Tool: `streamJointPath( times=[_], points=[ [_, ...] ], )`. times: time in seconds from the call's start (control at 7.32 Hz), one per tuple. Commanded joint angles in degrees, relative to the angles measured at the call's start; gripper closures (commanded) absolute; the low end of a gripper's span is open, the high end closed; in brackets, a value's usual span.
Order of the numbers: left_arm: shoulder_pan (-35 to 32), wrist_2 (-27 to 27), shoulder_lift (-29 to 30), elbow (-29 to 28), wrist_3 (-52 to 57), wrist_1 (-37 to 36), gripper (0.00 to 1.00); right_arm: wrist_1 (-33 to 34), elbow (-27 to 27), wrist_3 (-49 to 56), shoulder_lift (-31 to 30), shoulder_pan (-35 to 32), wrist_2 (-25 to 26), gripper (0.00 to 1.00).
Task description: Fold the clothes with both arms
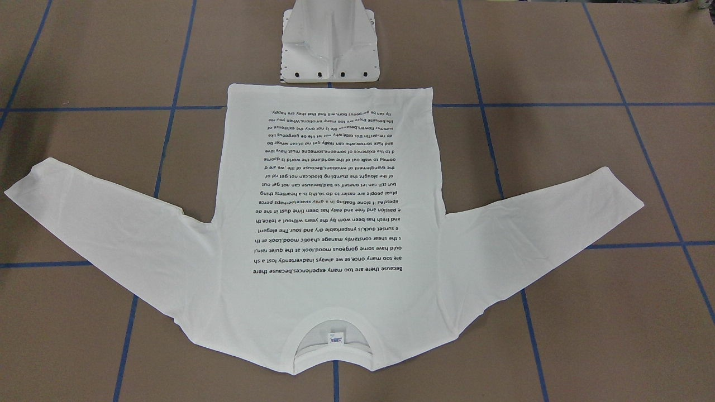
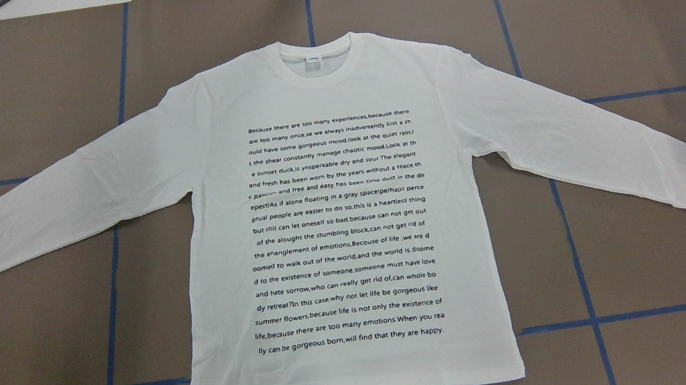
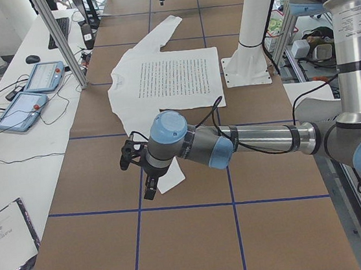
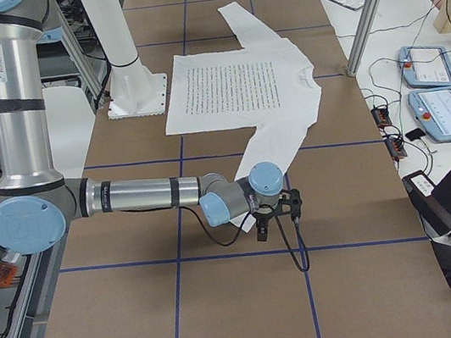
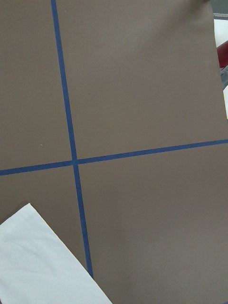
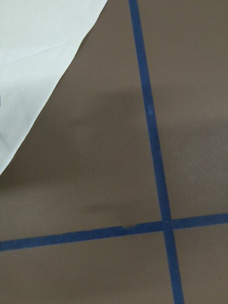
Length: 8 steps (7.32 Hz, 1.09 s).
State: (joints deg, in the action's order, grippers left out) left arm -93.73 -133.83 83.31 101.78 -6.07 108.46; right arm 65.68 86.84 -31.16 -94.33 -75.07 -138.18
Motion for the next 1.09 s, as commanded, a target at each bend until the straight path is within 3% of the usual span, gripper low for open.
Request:
streamJointPath(
  times=[0.0, 0.96],
  points=[
    [0.0, 0.0, 0.0, 0.0, 0.0, 0.1, 0.00, -4.4, -0.5, -7.1, -1.4, 3.9, 0.1, 0.05],
    [0.0, 0.0, 0.1, 0.1, 0.0, 0.1, 0.00, -4.6, -4.4, -8.7, -0.4, 6.2, 0.2, 0.07]
  ],
)
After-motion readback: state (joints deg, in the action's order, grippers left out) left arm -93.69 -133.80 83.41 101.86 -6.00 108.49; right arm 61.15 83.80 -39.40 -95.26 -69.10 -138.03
